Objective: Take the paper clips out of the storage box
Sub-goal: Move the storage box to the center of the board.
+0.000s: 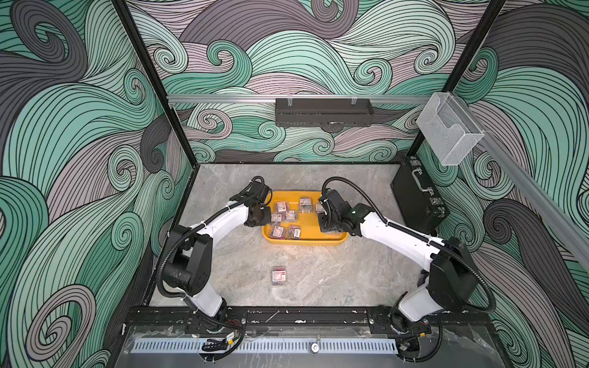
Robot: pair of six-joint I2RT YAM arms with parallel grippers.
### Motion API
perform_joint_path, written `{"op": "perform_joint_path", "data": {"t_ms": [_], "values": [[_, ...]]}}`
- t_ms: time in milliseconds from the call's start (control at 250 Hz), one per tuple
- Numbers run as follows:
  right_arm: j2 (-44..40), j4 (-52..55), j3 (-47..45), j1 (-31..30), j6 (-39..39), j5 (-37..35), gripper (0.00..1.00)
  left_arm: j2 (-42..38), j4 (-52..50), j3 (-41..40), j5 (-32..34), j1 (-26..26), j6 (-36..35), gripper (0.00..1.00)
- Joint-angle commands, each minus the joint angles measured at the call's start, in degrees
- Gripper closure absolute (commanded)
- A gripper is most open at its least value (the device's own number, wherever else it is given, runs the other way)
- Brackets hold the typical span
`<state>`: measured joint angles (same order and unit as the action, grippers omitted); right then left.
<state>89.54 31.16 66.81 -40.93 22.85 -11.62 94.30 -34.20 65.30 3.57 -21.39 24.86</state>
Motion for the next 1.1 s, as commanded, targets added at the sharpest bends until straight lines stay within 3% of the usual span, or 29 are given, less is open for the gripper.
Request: {"op": "perform_joint_path", "data": {"t_ms": [0, 244, 615, 995, 1099], "values": [[-1.48, 1.54, -0.8, 0.74, -0.44, -0.71, 0.51, 1.65, -0.61, 2.17, 1.71, 0.38, 0.01, 0.87], [-1.96, 1.94, -1.31, 1.16, -0.53, -1.04, 0.51, 4.46, -1.6, 3.95, 3.82, 0.88, 1.86, 0.92], [-3.02, 2.62, -1.68, 1.5, -0.44, -1.39, 0.51, 5.93, -2.13, 5.26, 6.0, 5.86, 4.31, 0.96], [-2.89, 2.72, -1.42, 1.55, -0.2, -0.95, 0.51, 6.68, 0.84, 7.91, 3.03, 7.06, -3.06, 0.94], [-2.7, 2.66, -1.5, 1.71, -0.26, -0.97, 0.51, 7.2, 1.2, 8.69, 2.67, 7.09, -4.87, 0.89]]}}
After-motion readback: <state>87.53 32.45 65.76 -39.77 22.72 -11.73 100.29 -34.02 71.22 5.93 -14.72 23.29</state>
